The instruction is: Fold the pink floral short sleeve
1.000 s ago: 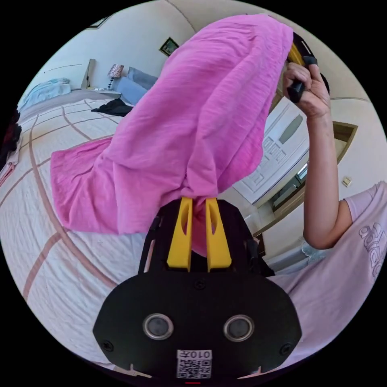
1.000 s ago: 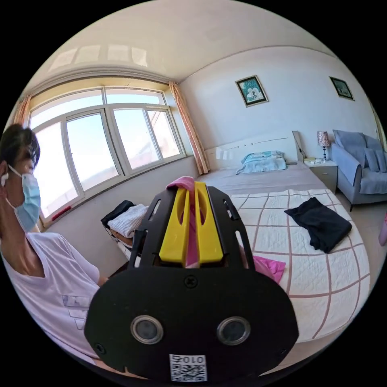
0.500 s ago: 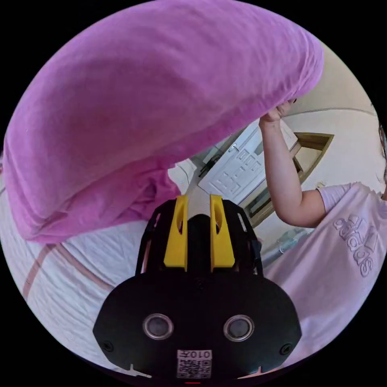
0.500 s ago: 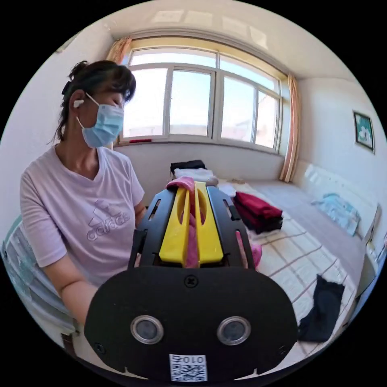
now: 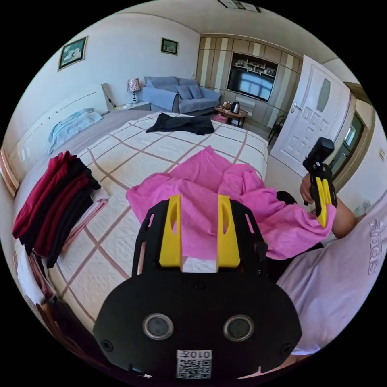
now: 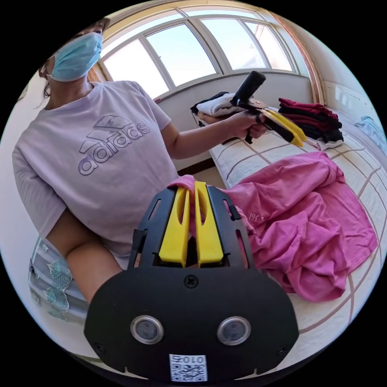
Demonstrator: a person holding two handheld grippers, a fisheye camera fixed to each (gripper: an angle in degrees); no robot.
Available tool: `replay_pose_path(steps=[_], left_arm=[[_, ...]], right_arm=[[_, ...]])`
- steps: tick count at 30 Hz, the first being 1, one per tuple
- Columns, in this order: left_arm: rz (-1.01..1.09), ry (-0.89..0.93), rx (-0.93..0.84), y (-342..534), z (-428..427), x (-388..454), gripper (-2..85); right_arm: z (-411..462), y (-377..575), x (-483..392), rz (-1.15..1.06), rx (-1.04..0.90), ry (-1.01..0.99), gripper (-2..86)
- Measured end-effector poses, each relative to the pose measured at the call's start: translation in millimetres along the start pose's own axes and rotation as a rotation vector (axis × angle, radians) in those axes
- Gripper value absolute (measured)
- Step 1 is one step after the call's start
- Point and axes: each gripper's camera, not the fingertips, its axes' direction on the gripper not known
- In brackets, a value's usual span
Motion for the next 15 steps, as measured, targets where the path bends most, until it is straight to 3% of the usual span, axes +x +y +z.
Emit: replay_pose_path(steps=[4, 8, 11, 15], left_arm=[[-0.146, 0.143, -0.141, -46.0, 50.1, -37.1, 12.8], [-0.217, 0.038, -0.284, -53.8, 94.9, -39.7, 9.7], [-0.214, -0.008, -0.225, -37.3, 71.6, -40.3, 6.3], [-0.139, 0.107, 0.069, -6.3, -40.6, -48.6, 4.0]], right_arm=[[-4.7, 3.1, -26.7, 0.073, 0.036, 0.131, 3.9], [-12.6, 5.6, -51.1, 0.133, 0.056, 0.239, 3.8], [-26.0, 7.8, -81.6, 0.167, 0.064, 0.374, 3.7], [-62.0, 10.8, -132.6, 0.278, 0.097, 0.65, 3.5]])
